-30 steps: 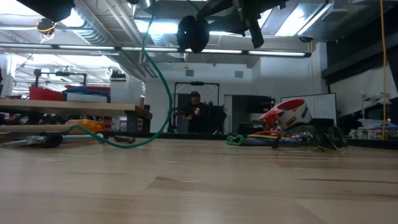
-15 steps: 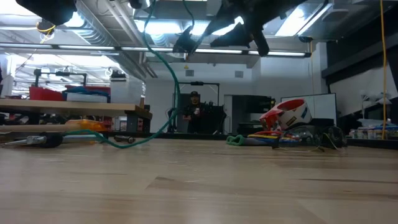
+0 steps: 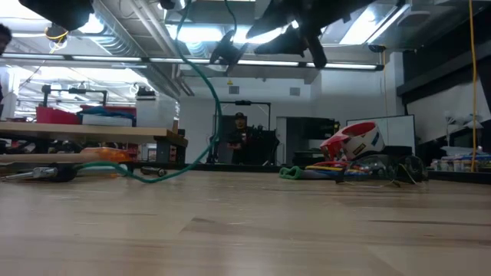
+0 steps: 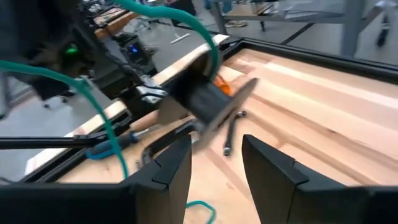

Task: Coil cords
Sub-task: Uncoil the green wire from the spool

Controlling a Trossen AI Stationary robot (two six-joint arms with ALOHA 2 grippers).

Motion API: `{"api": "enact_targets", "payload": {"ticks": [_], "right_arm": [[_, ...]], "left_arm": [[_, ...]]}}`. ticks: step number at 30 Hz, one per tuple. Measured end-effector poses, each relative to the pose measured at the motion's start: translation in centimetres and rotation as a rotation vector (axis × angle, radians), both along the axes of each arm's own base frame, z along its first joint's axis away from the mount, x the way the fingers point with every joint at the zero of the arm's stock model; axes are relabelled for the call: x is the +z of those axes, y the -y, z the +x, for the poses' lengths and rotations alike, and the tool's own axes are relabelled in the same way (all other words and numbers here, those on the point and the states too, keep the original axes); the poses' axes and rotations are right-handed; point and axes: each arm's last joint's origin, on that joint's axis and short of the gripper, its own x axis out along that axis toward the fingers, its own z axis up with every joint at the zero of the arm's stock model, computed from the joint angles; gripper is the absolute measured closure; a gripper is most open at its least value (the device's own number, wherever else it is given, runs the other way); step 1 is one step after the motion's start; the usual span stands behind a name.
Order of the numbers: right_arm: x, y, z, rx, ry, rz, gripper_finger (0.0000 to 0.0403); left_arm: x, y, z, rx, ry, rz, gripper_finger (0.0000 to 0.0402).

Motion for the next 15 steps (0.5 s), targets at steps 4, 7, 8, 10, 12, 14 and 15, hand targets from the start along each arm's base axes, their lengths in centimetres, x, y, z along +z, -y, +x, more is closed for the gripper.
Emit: {"api": "enact_targets", "payload": {"ticks": [4, 7, 8, 10, 12, 14, 15], "right_arm": [[0.3, -0.1, 0.1, 0.019, 0.028, 0.010, 0.0257], [0.2, 0.0, 0.1, 0.017, 0.025, 0.009, 0.0257], [0.1, 0.0, 0.2, 0.015, 0.021, 0.007, 0.0257], [-0.3, -0.1, 0.3, 0.011, 0.010, 0.004, 0.0257], [-0.9, -0.1, 0.7, 0.010, -0.003, 0.002, 0.0257], [-1.6, 0.1, 1.0, 0.010, -0.018, 0.002, 0.0257], [-1.8, 0.2, 1.3, 0.013, -0.015, 0.006, 0.0257]], "left_arm": [[0.0, 0.0, 0.0, 0.001, 0.000, 0.000, 0.0402], [0.0, 0.0, 0.0, 0.001, -0.001, 0.001, 0.0402], [0.0, 0.0, 0.0, 0.001, -0.001, 0.001, 0.0402], [0.0, 0.0, 0.0, -0.002, 0.001, -0.001, 0.0402], [0.0, 0.0, 0.0, -0.018, 0.005, 0.000, 0.0402], [0.0, 0.1, 0.0, -0.044, 0.009, 0.010, 0.0402], [0.0, 0.2, 0.0, -0.053, 0.010, 0.014, 0.0402]]}}
